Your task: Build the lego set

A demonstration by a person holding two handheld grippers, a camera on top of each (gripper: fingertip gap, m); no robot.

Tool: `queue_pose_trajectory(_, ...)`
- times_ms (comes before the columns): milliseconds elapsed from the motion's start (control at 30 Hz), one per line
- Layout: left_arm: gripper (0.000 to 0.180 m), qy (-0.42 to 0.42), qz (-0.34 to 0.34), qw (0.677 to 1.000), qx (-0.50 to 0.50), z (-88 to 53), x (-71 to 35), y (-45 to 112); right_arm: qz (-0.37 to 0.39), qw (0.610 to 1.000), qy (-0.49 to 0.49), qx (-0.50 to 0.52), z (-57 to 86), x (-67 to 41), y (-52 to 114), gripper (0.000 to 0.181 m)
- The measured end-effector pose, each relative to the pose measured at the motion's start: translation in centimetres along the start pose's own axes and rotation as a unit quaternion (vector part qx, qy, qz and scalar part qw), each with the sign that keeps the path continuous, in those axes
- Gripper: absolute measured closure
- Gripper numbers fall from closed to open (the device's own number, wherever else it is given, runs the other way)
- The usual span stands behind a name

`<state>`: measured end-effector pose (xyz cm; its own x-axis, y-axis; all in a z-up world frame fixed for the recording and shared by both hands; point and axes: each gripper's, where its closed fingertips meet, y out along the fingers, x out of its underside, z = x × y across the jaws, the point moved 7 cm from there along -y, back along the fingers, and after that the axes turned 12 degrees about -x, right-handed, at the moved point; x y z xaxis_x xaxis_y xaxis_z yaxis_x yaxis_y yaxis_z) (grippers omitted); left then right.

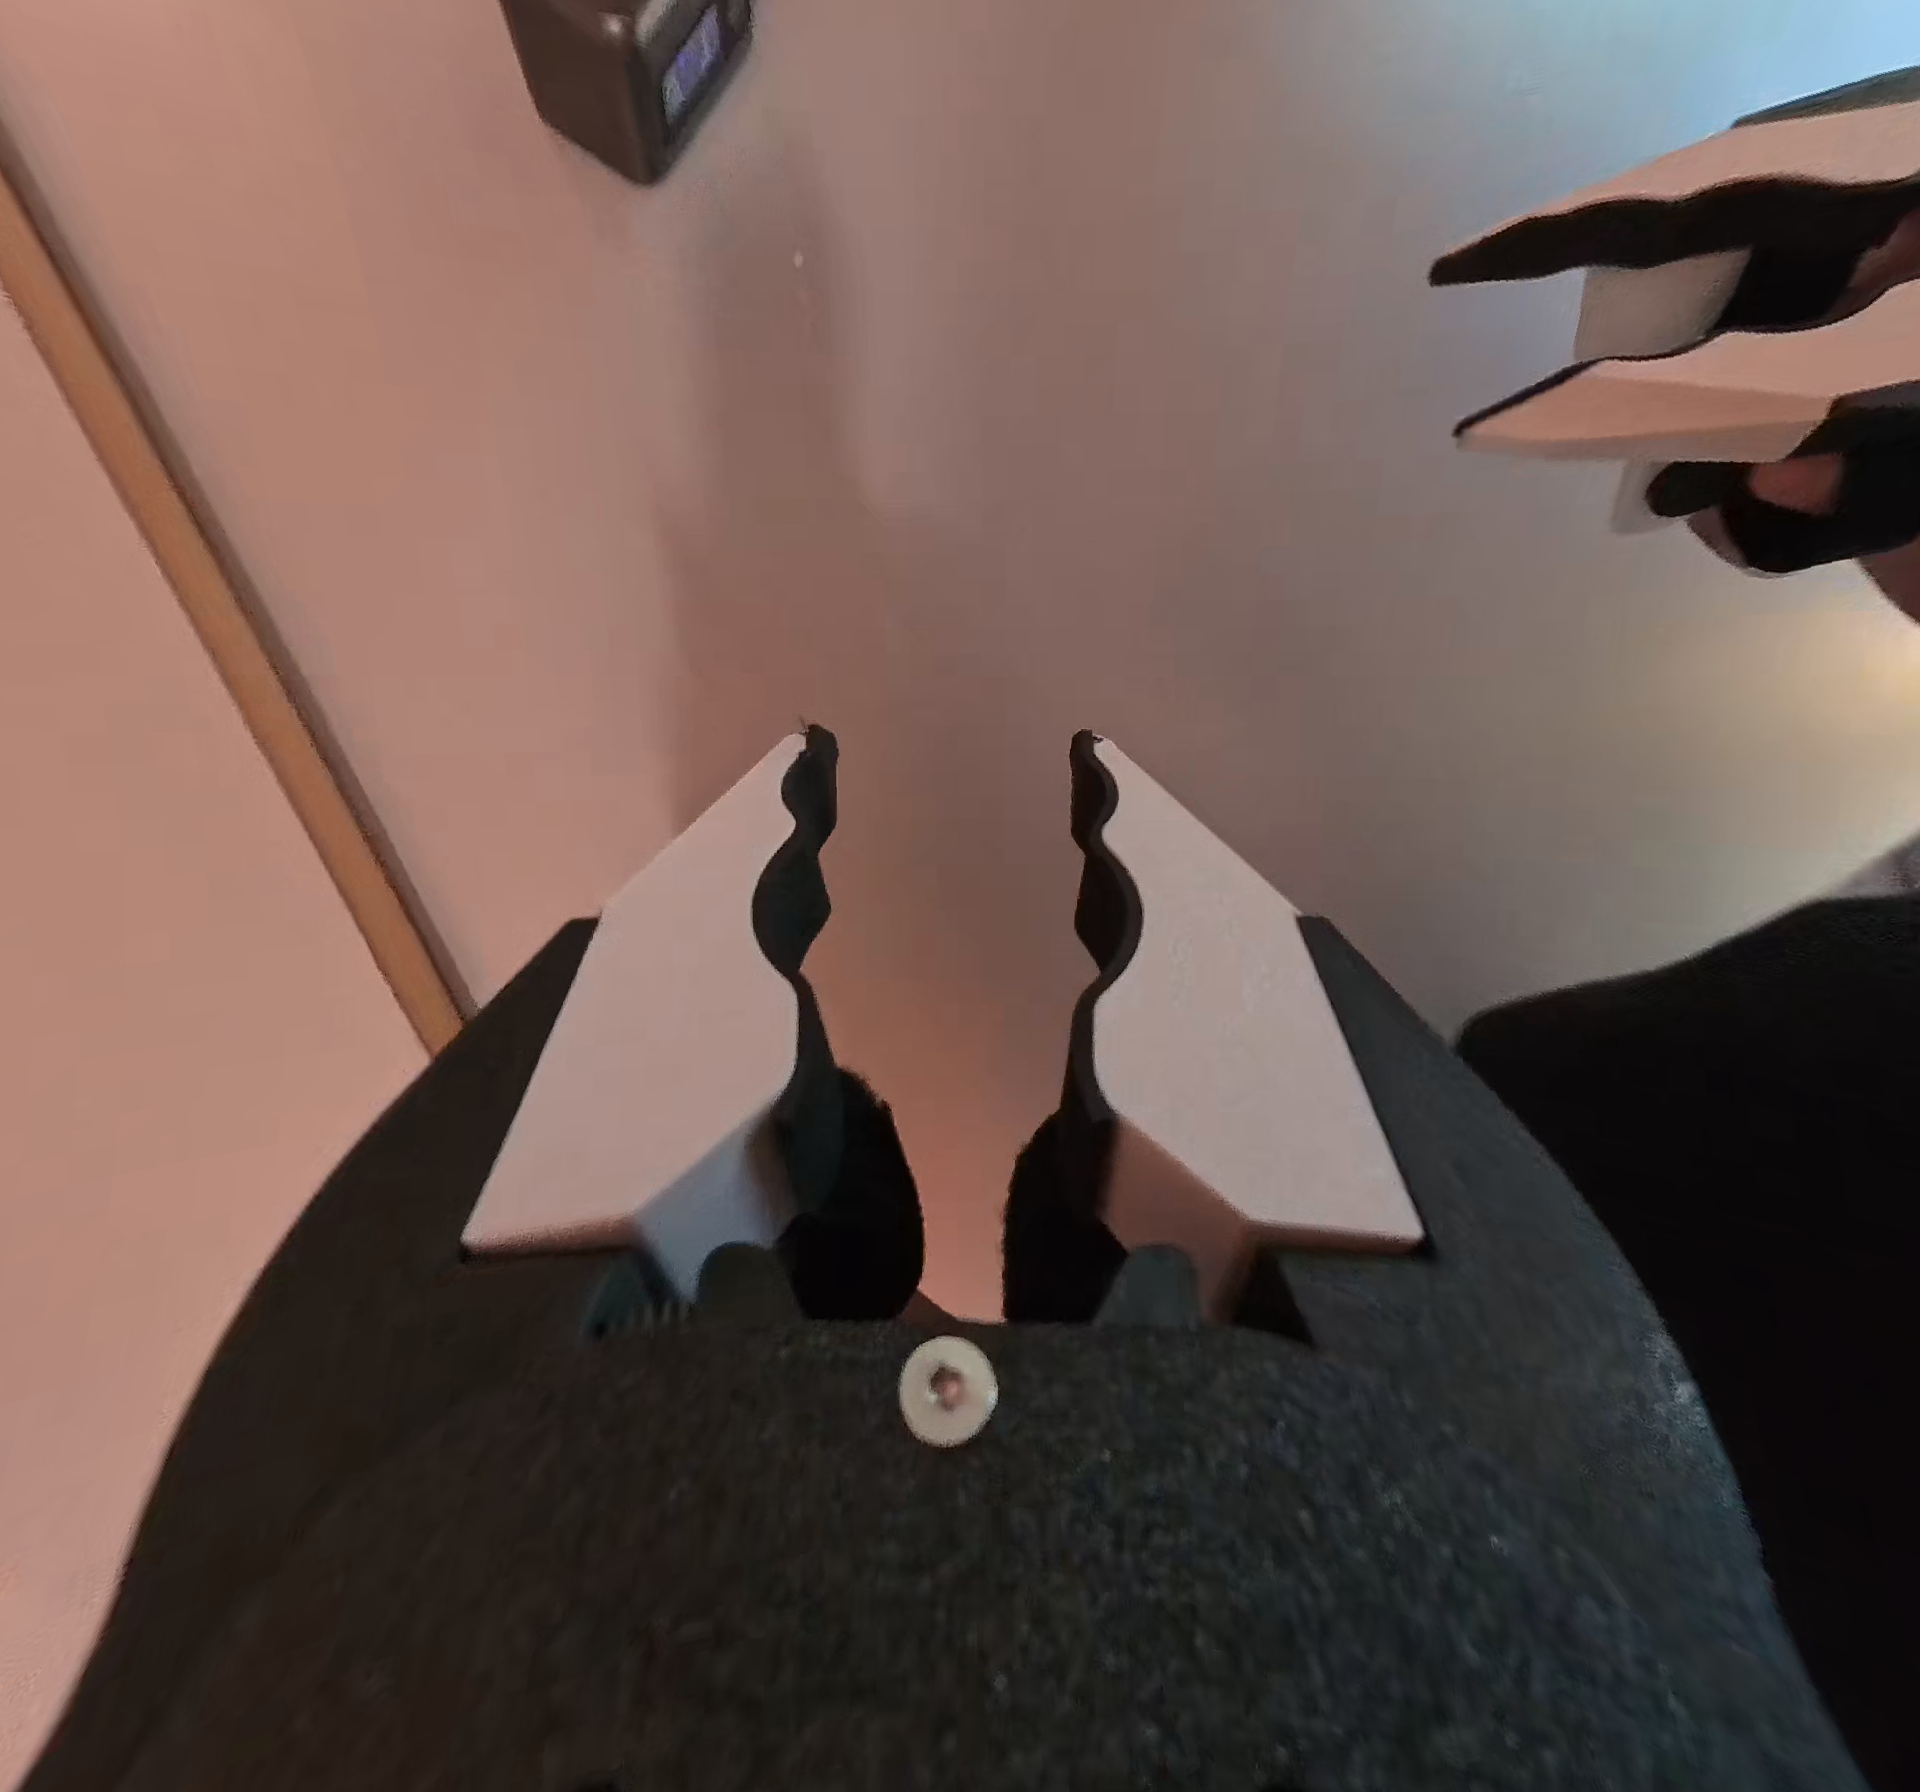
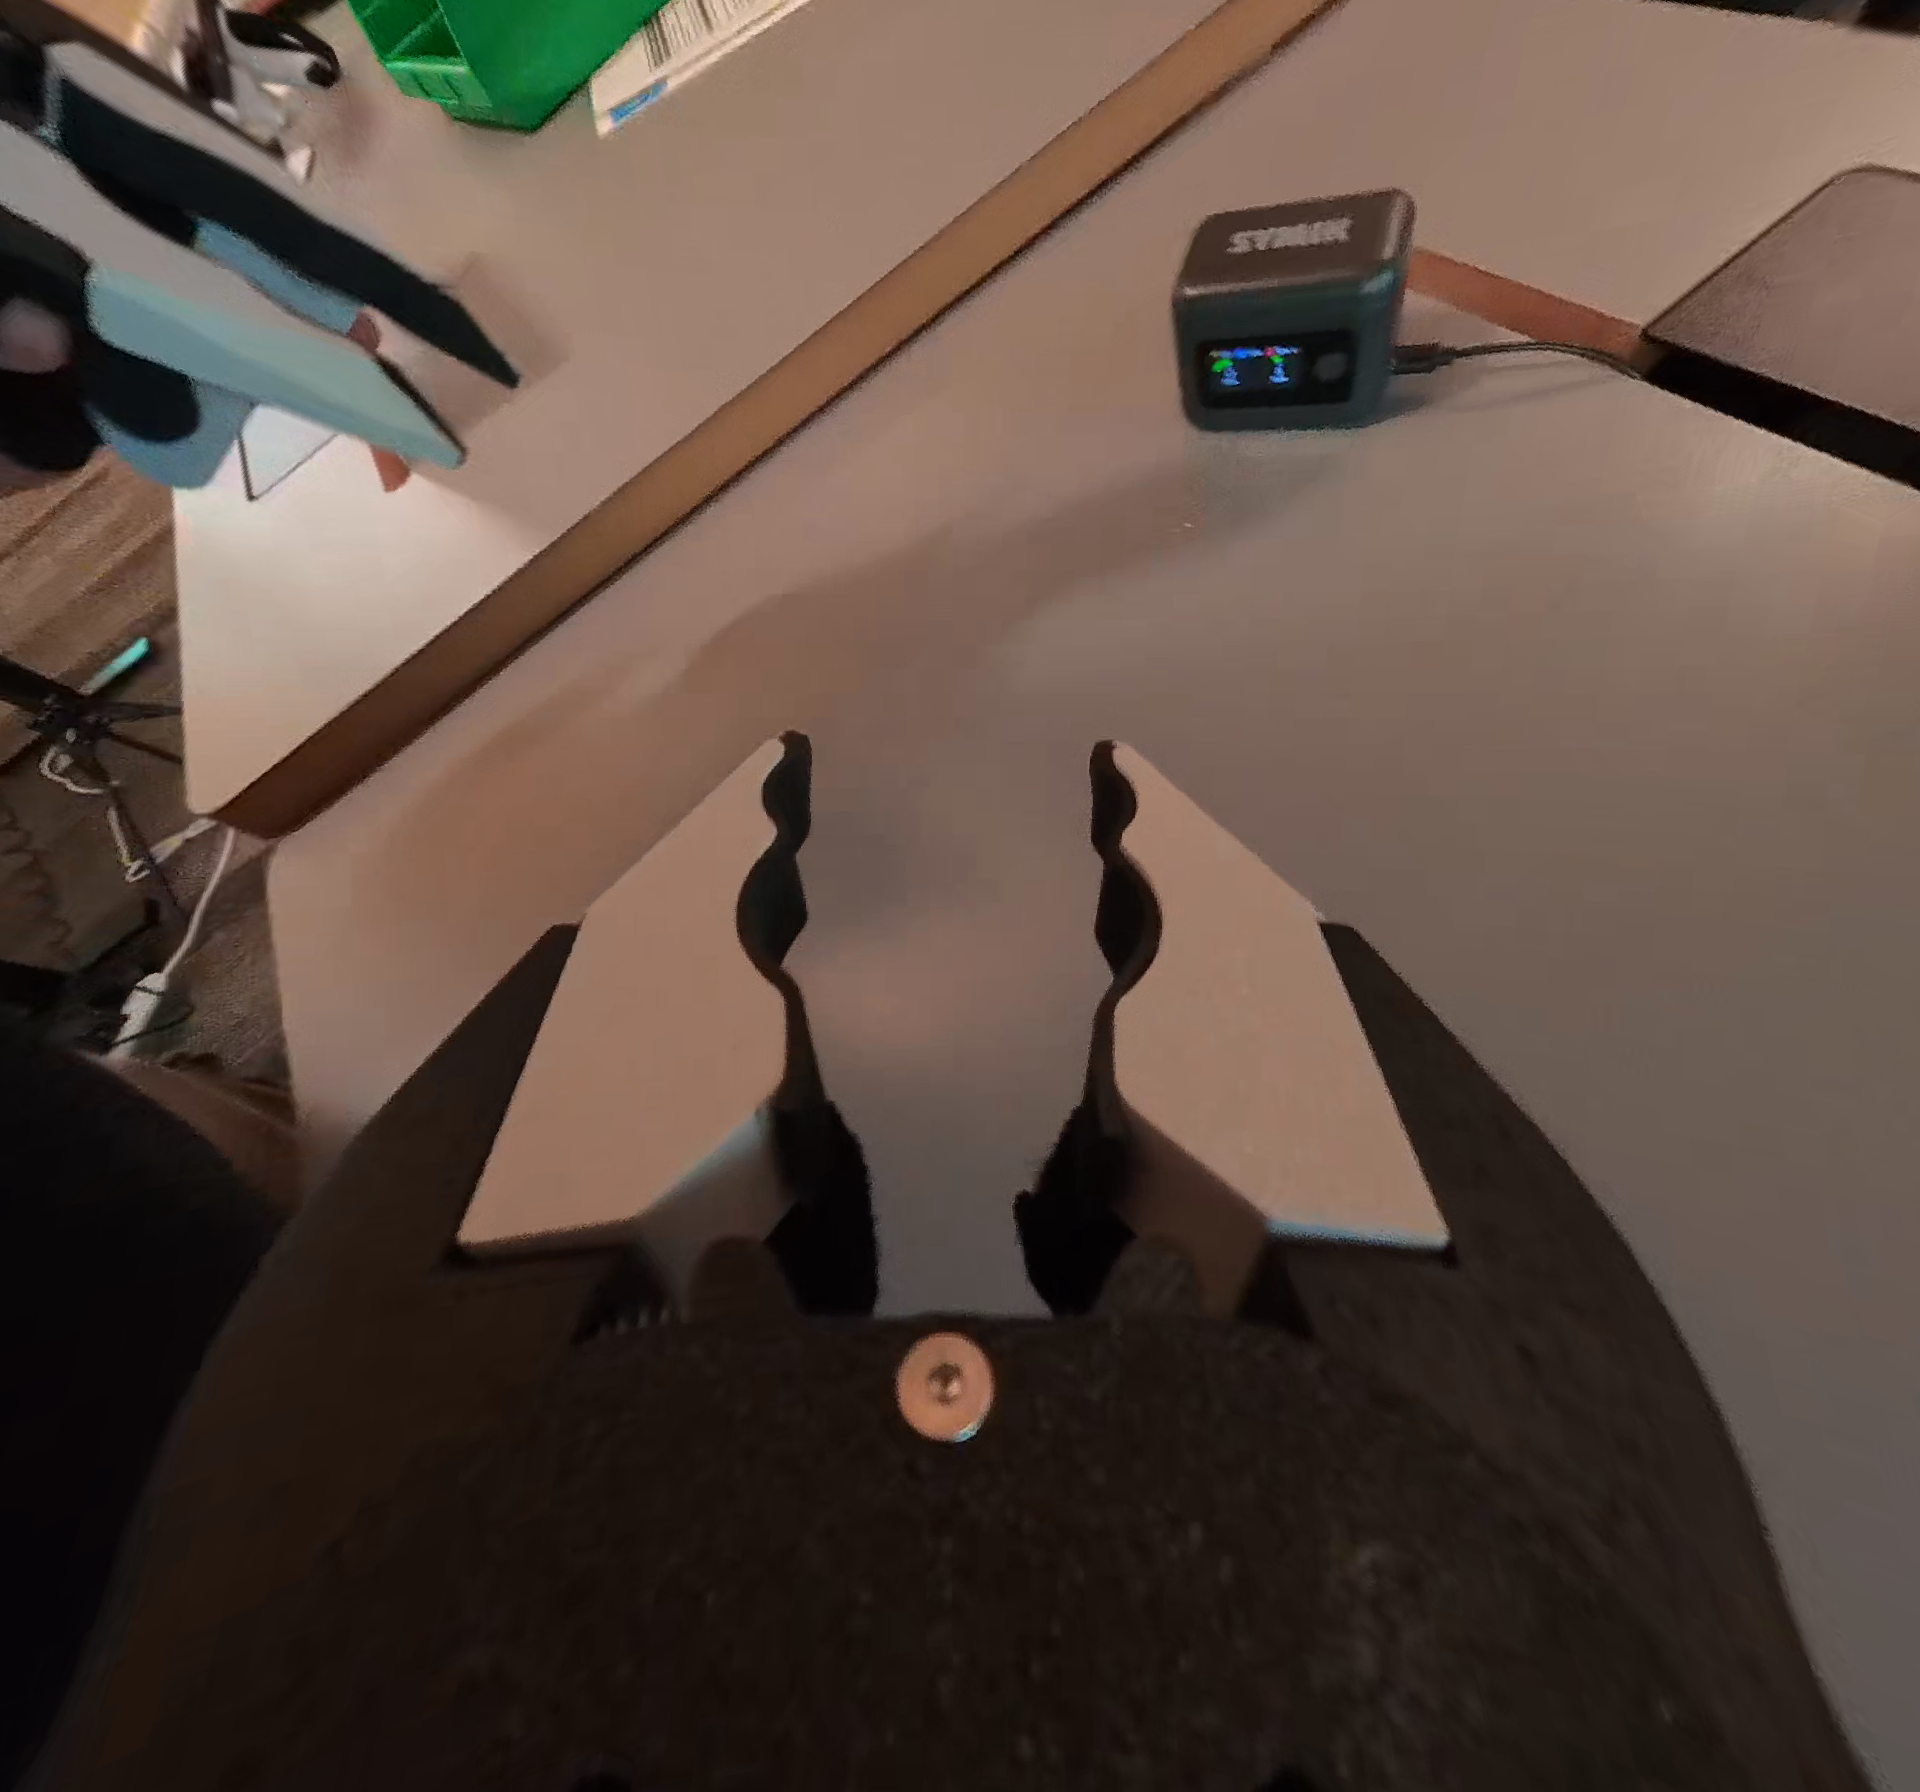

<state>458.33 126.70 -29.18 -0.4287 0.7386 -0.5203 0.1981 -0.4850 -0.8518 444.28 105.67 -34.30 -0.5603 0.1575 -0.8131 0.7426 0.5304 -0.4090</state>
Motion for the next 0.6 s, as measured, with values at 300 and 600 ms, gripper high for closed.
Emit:
queue_pose_trajectory(300, 0.144, -0.081, 0.062, 0.995, 0.006, -0.2, 11.6, -16.2, 0.011, 0.996, -0.022, 0.089, -15.1, -2.6, -1.8, 0.119)
queue_pose_trajectory(600, 0.145, -0.146, 0.092, 0.983, -0.068, -3.7, 23.8, -27.3, -0.015, 0.996, -0.017, 0.082, -27.3, -1.4, 0.8, 0.108)
